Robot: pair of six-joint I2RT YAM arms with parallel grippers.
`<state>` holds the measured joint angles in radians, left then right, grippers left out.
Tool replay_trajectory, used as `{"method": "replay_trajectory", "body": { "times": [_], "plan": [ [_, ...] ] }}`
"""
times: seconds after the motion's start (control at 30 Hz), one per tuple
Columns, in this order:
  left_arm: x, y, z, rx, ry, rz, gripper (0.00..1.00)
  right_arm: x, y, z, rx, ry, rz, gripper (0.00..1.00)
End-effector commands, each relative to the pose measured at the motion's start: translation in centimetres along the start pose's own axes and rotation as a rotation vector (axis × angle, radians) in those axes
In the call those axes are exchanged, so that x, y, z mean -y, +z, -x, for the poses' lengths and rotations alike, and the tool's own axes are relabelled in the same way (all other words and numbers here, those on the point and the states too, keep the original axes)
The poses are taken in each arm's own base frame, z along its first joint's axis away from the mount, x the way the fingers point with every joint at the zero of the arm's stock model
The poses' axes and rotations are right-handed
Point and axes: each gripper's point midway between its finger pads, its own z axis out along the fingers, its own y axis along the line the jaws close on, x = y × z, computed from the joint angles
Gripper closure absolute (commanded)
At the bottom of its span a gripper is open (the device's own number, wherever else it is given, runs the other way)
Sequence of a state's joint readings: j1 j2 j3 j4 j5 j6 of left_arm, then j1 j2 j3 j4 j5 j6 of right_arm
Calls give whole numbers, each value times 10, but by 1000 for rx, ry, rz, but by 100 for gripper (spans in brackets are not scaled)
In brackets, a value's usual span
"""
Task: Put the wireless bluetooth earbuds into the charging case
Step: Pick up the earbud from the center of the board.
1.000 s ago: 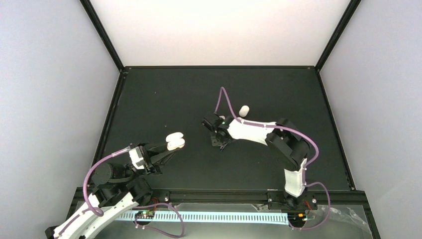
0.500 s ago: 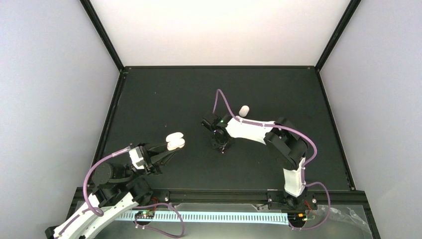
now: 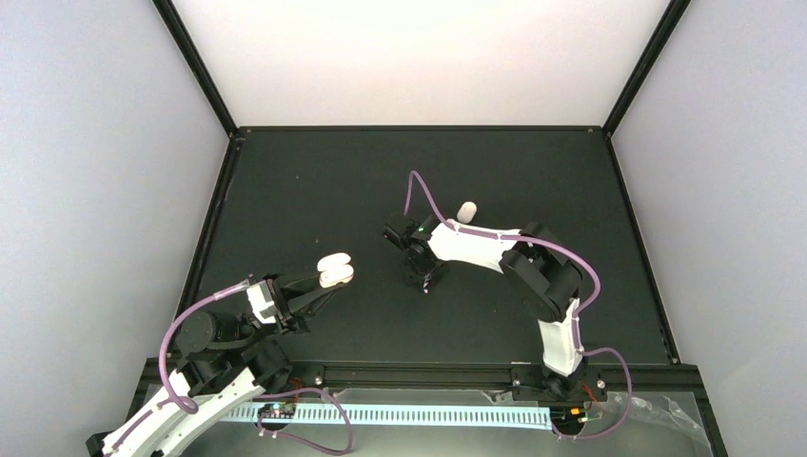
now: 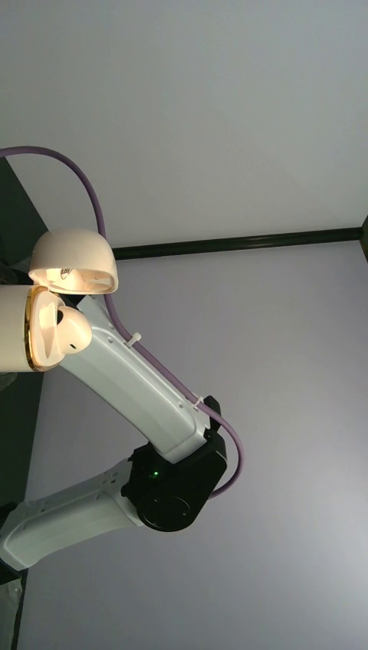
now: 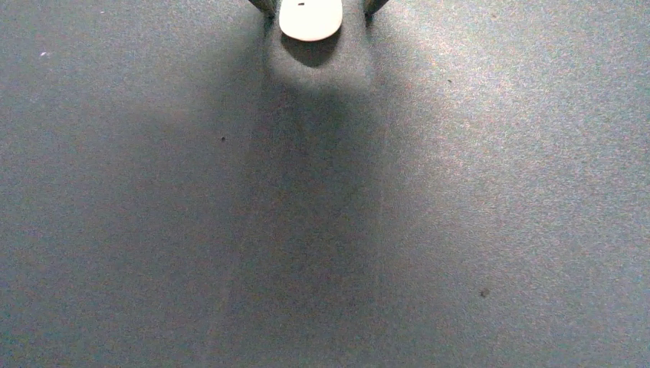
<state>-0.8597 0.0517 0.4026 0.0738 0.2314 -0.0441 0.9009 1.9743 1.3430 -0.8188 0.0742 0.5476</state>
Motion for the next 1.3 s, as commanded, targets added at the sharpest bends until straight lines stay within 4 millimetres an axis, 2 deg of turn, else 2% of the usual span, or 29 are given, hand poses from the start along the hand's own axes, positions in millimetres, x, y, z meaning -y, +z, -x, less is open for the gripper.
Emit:
{"method": "replay_trajectory", "body": {
  "times": [0.0, 0.2, 0.53, 0.87, 1.03, 1.27],
  "plan": [
    [3, -1, 6, 14, 3, -12, 99, 6, 11, 0, -24, -11, -25, 71],
    [3, -1, 5, 10, 3, -13, 98, 9, 13, 6, -9, 11, -28, 70],
    [3, 0, 4, 7, 4, -14, 98, 3, 12, 18, 4, 3, -15, 71],
    [3, 0, 4, 8, 4, -17, 99, 8, 13, 2, -33, -4, -15, 71],
    [4, 0, 4, 5, 1, -19, 98, 9, 11, -1, -45, -18, -17, 74],
    [4, 0, 4, 7, -2, -20, 98, 9, 10, -7, -64, -26, -15, 73]
  ]
}}
